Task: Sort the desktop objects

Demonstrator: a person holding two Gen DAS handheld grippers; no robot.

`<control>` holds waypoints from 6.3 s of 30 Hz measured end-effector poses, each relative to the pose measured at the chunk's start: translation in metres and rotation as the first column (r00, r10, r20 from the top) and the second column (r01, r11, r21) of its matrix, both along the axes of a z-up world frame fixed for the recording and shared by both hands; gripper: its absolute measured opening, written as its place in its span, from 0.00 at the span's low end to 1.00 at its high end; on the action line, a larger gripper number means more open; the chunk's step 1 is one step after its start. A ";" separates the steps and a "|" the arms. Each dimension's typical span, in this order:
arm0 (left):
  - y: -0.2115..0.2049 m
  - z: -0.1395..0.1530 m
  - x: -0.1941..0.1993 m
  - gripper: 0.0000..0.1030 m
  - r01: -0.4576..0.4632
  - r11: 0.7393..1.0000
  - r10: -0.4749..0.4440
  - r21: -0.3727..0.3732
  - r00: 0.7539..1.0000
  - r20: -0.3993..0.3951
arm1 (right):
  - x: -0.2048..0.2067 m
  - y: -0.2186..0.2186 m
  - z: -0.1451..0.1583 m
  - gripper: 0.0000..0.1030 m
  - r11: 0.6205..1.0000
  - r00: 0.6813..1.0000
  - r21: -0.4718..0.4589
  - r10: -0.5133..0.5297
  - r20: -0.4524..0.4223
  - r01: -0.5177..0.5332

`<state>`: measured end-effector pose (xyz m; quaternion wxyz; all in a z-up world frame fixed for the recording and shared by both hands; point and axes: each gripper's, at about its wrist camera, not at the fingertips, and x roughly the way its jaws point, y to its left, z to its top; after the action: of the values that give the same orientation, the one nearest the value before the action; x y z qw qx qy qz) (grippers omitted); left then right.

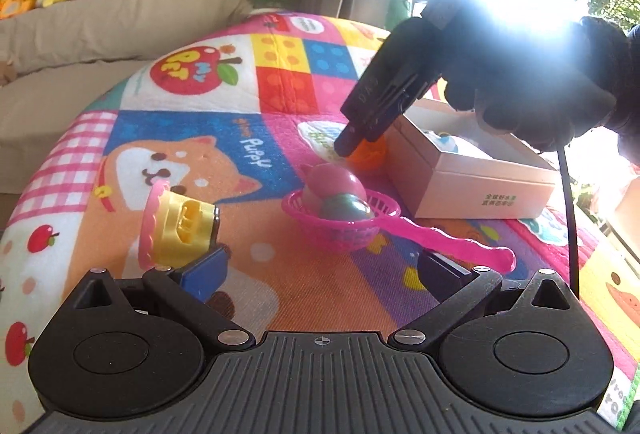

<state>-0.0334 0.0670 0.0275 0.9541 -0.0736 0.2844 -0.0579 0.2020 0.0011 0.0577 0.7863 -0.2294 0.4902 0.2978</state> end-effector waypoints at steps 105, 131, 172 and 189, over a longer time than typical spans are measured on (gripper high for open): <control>-0.030 0.014 0.002 1.00 0.070 0.982 -0.083 0.173 0.994 0.066 | -0.151 -0.257 -0.055 0.87 0.833 0.892 0.449 -0.426 0.149 0.323; -0.018 -0.004 0.029 0.60 -0.137 0.973 0.148 0.187 0.988 -0.050 | -0.154 -0.247 -0.056 0.96 0.855 0.890 0.412 -0.416 0.184 0.315; -0.136 0.113 0.033 0.60 0.053 0.964 -0.124 0.262 0.957 0.261 | -0.204 -0.273 0.088 0.52 0.860 0.842 0.496 -0.355 0.406 0.123; -0.092 0.053 0.041 0.94 -0.022 0.978 -0.002 0.209 0.994 0.112 | -0.107 -0.293 0.065 0.70 0.742 0.826 0.605 -0.512 0.235 0.287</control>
<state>0.0077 -0.0252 0.0805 0.9712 0.0293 0.2348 -0.0269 0.0949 -0.2915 0.1223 0.9446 0.0630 0.2576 0.1936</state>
